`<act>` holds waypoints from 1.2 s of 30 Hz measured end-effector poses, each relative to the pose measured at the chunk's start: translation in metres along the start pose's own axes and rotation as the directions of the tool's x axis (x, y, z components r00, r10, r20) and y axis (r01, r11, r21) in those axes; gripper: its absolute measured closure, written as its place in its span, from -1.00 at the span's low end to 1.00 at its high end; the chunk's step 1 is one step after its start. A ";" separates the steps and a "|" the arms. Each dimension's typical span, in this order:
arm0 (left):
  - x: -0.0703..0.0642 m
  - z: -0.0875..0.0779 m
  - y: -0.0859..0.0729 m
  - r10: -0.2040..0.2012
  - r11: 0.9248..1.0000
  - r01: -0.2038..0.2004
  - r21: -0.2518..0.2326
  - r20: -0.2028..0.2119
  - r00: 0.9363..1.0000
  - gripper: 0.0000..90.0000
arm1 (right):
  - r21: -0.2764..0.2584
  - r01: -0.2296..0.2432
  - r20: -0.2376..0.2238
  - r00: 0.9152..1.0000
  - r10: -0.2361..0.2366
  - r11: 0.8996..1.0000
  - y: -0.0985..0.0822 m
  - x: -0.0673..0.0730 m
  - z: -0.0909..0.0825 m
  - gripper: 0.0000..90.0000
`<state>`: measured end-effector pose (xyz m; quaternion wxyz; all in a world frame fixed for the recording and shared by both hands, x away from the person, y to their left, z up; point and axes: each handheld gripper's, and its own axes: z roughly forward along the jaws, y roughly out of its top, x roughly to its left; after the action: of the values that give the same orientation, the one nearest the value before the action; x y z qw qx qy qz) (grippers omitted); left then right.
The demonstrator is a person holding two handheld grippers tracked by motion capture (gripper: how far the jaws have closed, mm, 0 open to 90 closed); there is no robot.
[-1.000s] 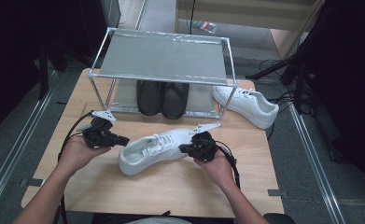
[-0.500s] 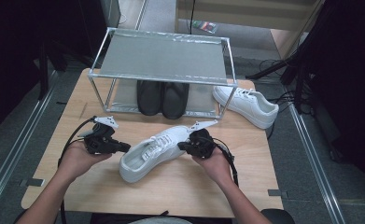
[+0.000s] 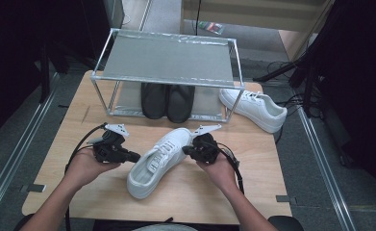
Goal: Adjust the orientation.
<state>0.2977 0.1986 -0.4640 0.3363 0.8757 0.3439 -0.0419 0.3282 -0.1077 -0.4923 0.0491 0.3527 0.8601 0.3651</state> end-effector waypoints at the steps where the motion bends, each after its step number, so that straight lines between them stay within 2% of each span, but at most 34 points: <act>1: 0.002 -0.002 0.002 0.005 1.000 -0.005 -0.016 -0.011 1.000 0.97 | -0.003 0.001 -0.003 1.000 -0.001 1.000 0.000 0.000 -0.001 1.00; 5: 0.009 -0.002 0.005 0.001 0.999 -0.002 -0.037 -0.019 1.000 0.97 | -0.033 -0.008 -0.007 1.000 0.007 0.999 -0.001 0.002 -0.005 1.00; 7: 0.012 0.000 0.007 -0.001 0.999 0.001 -0.034 -0.015 1.000 0.97 | -0.039 -0.019 -0.018 1.000 0.019 0.999 -0.003 0.005 -0.008 1.00; 13: 0.019 0.010 0.018 0.012 1.000 -0.012 -0.015 -0.007 1.000 0.97 | -0.044 -0.014 -0.022 1.000 0.013 0.999 -0.011 0.015 -0.012 1.00; 25: 0.018 0.026 0.030 0.041 0.999 -0.041 0.020 0.012 0.999 0.96 | -0.064 -0.014 -0.051 0.999 0.011 0.998 -0.018 0.037 -0.009 1.00; 36: 0.016 0.027 0.027 0.036 0.999 -0.036 0.024 0.006 0.999 0.98 | -0.057 -0.015 -0.062 0.998 0.011 0.998 -0.015 0.041 -0.001 1.00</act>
<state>0.3312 0.1761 -0.4743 0.3273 0.8856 0.3267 -0.0428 0.2888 -0.0893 -0.4942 0.0301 0.3453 0.8481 0.4007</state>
